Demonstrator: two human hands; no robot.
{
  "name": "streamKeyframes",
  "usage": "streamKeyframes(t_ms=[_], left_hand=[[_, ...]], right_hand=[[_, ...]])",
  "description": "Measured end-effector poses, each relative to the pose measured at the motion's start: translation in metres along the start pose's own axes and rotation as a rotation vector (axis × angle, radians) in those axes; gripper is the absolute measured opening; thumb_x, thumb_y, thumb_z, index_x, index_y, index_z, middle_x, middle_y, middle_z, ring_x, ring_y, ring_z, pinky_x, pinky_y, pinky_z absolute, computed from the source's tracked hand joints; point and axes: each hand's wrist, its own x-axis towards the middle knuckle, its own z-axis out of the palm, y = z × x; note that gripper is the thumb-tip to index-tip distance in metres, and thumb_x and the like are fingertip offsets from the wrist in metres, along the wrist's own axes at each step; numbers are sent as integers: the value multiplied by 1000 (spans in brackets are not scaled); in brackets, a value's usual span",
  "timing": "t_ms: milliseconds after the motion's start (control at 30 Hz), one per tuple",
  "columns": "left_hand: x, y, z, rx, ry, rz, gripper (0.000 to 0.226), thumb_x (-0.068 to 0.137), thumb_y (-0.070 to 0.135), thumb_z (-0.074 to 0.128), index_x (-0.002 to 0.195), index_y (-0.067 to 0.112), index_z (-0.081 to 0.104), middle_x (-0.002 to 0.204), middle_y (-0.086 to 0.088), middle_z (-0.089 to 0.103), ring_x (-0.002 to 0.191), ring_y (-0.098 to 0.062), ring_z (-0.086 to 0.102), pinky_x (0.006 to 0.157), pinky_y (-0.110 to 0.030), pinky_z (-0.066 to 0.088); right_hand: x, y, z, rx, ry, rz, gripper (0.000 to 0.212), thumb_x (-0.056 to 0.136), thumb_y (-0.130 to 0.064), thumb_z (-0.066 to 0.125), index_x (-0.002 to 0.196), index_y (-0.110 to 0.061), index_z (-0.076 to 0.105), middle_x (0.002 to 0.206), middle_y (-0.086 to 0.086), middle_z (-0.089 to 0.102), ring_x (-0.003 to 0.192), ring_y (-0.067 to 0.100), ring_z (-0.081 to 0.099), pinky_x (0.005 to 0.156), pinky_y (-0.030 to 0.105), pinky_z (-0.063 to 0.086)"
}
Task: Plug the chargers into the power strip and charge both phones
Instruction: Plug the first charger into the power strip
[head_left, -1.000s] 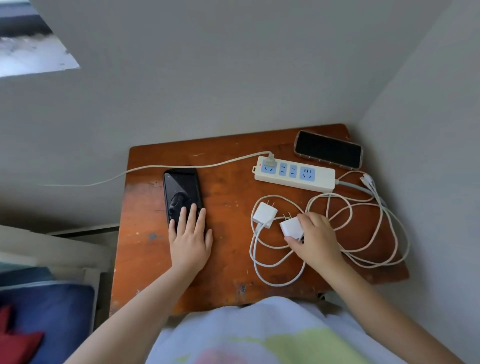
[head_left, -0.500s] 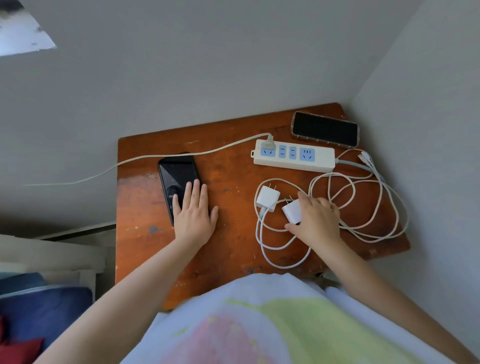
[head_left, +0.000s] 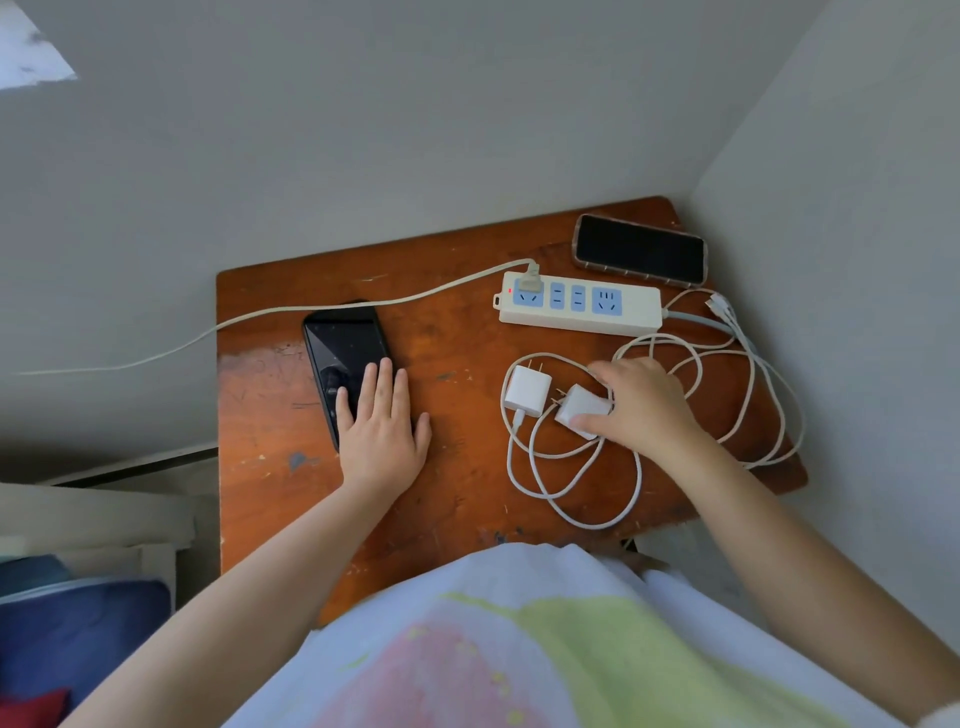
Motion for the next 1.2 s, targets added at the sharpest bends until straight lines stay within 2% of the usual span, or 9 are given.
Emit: streamKeyframes(t_ms=[100,233,400,467,700,867,967,1067,1200], left_hand=[[0,0,0,2,5,0,58,94,42,26,143,13,12,154,-7,9,142,-21,-2,111,-41,-11],[0,1,0,5,8,-2,58,94,42,25,143,14,12,154,-6,9,142,-21,-2,110,-41,-12],[0,1,-2,-10,5,0,58,94,42,26,143,14,12,154,-7,9,142,-21,-1,110,-41,-13],[-1,0,-2,-11,5,-3,58,94,42,26,143,14,12,154,-7,8,142,-21,-2,111,-41,-12],[1,0,0,-21,26,6,58,94,42,28,142,14,15,154,-7,11,142,-22,0,111,-41,-12],[1,-1,4,-10,49,9,58,93,42,28,142,13,17,154,-7,13,142,-22,2,110,-41,-11],[0,-1,5,-13,58,16,58,93,43,27,142,14,17,154,-7,13,142,-22,2,110,-41,-11],[0,0,2,-20,40,12,58,93,43,26,142,14,15,154,-8,11,142,-22,0,111,-42,-9],[-6,7,-8,-69,21,123,60,92,42,37,141,12,20,153,-11,12,141,-25,-2,111,-45,-8]], right_hand=[[-2,-5,15,-214,-34,18,65,75,-51,65,126,-18,44,127,3,54,118,25,43,93,42,37],[-4,-3,25,-193,105,10,51,76,-39,66,119,-17,50,117,2,61,110,23,45,86,38,35],[-3,2,17,469,177,-59,51,73,-24,73,118,-14,51,116,4,58,107,18,47,82,31,38],[-1,0,14,605,151,-67,50,75,-19,73,118,-13,50,114,2,55,105,15,48,79,26,38],[-1,-2,24,45,107,-40,52,77,-35,67,122,-17,47,122,3,58,114,24,47,92,41,37],[-25,18,34,278,223,56,45,83,-18,63,124,-7,49,129,13,53,120,28,44,98,38,40],[-38,29,41,371,111,155,48,83,-5,59,127,-9,43,119,12,59,104,24,57,84,31,47],[-42,29,47,368,34,131,58,80,-16,66,130,-12,38,116,9,60,96,23,61,78,29,48],[-37,18,49,423,139,143,54,83,-13,65,130,-10,39,92,6,63,82,20,60,74,29,48]])
